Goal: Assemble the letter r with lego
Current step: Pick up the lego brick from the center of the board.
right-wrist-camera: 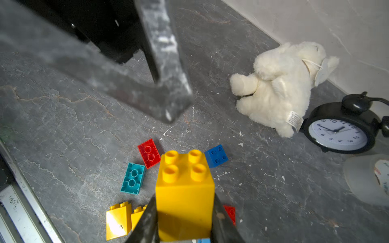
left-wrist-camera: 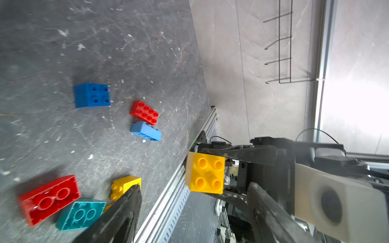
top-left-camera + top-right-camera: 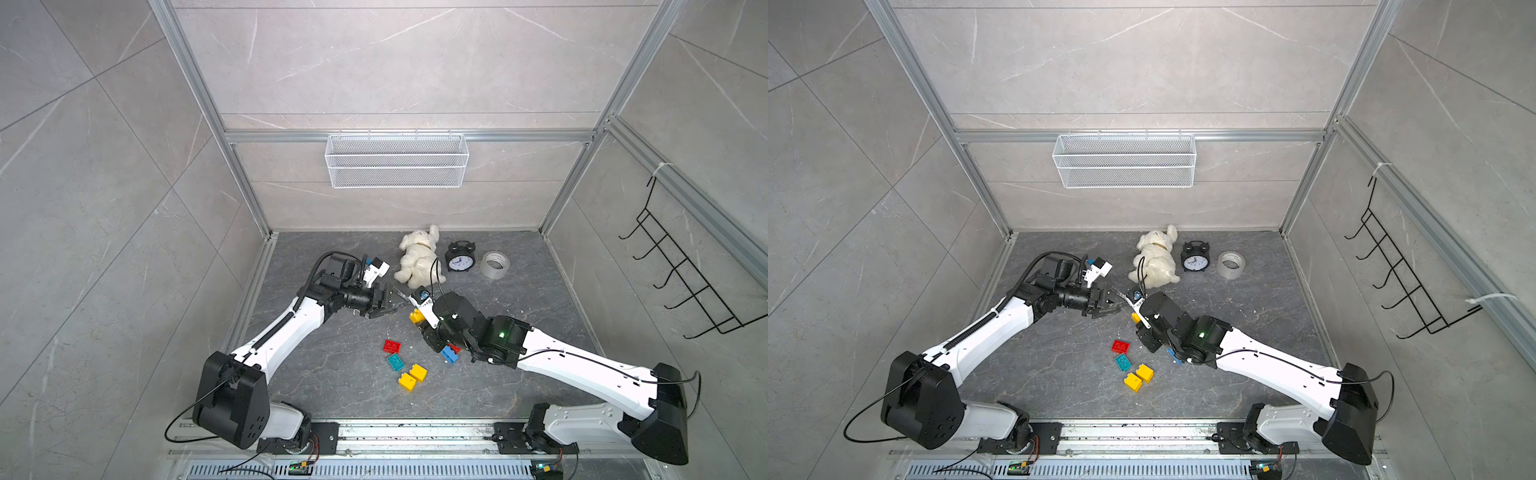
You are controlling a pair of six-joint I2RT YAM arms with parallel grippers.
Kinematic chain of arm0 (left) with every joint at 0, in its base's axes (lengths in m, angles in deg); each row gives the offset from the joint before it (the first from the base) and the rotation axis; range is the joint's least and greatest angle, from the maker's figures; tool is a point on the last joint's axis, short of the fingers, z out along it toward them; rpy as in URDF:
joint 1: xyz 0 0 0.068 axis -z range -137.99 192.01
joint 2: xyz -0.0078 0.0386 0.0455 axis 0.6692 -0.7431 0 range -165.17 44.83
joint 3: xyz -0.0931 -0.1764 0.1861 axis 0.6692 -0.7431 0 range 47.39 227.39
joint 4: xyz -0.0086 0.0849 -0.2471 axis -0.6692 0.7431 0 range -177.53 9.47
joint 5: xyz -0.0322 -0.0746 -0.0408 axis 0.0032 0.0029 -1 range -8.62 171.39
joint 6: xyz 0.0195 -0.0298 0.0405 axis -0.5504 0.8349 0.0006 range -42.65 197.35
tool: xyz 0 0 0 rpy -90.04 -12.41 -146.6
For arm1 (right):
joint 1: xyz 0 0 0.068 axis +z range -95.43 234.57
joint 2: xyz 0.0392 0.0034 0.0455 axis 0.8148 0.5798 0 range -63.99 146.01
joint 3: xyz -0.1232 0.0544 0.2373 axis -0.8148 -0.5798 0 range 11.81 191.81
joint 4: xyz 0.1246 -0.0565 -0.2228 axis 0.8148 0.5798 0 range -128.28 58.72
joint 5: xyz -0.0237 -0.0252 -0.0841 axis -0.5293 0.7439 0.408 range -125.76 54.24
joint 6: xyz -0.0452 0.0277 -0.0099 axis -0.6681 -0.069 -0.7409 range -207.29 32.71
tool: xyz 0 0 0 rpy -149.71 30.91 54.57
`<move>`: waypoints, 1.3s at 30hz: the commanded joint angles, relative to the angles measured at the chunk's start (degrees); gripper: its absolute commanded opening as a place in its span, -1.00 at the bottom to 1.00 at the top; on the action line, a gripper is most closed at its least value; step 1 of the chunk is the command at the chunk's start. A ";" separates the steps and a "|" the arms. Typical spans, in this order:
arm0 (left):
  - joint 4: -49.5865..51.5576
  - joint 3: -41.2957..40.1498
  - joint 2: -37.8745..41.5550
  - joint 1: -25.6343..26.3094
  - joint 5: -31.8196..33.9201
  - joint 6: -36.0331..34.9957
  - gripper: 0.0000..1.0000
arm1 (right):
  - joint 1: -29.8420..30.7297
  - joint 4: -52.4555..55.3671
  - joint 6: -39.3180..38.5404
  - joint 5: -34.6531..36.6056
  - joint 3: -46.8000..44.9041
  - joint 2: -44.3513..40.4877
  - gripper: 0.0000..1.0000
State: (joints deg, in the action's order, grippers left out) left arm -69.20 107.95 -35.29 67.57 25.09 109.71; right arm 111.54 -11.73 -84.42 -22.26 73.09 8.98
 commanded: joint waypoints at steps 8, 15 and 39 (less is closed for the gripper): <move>2.59 4.65 -4.36 3.13 -4.16 -4.41 0.39 | 0.07 -1.32 -2.56 -1.86 2.60 1.97 -0.40; 5.53 6.67 -7.29 4.23 -4.68 -6.85 0.03 | 0.07 -1.76 -2.86 -1.09 3.13 2.65 -0.40; 11.15 9.97 -8.57 4.58 -2.13 -11.20 -0.55 | 0.01 -6.63 -1.99 8.04 -1.55 1.94 0.24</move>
State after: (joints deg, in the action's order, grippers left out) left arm -61.68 114.64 -44.40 71.74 22.16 99.17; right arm 111.95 -15.60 -87.02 -17.93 73.48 12.35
